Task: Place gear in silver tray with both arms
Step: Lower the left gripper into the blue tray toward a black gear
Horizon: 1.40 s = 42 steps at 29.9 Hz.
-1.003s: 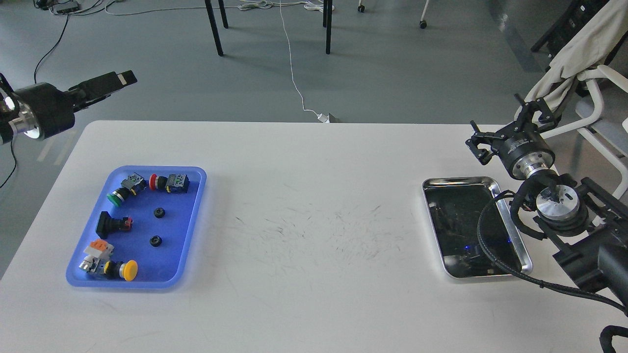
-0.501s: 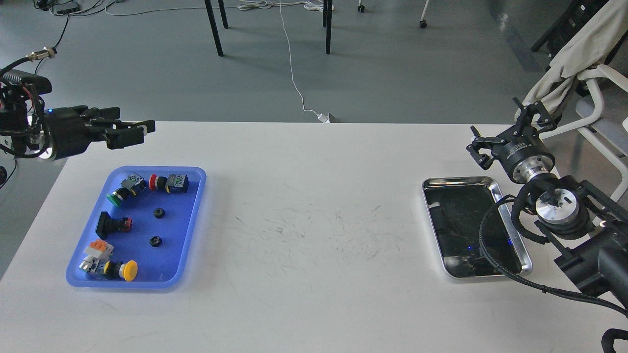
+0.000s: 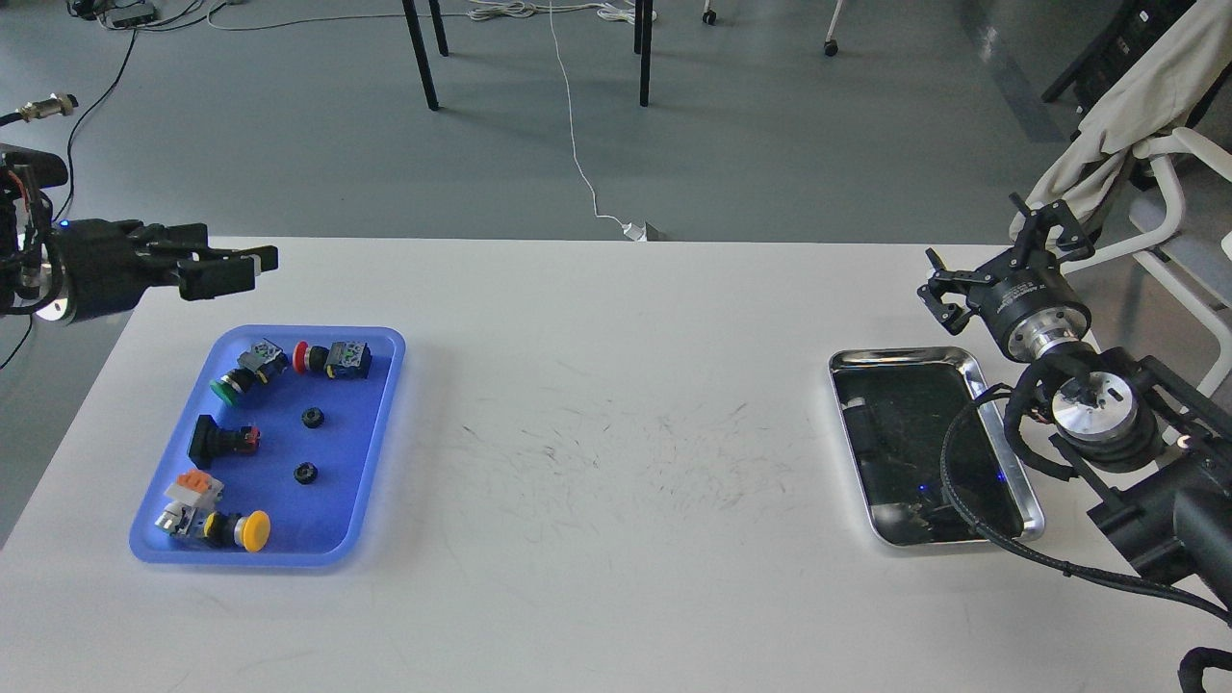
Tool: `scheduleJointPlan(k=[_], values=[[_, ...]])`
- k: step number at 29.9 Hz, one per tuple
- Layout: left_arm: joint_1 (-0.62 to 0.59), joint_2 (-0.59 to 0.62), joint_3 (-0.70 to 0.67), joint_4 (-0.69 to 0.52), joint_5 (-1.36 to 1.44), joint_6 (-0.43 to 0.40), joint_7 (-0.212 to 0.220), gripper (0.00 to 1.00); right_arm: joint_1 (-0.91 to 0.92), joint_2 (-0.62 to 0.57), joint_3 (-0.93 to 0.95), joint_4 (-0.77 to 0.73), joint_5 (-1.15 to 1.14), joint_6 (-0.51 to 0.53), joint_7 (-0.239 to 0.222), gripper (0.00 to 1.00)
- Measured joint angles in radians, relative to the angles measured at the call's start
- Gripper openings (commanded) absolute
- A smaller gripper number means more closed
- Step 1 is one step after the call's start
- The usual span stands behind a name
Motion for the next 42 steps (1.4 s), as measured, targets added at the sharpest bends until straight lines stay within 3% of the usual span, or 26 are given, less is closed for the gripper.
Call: scheduleJointPlan(k=[20,35,42], values=[[0.038,-0.010,0.214,-0.151,0.178,0.200,0.000,0.96,-0.001,0.000,0.000,0.001,-0.002,-0.009,0.001,0.99],[0.061,-0.116,0.239,-0.048,0.202,0.247,0.000,0.90,-0.004,-0.004,0.000,0.000,-0.002,-0.010,0.001,0.99],[0.108,-0.170,0.241,0.043,0.203,0.315,0.000,0.86,-0.004,-0.004,-0.002,0.000,-0.002,-0.010,0.001,0.99]])
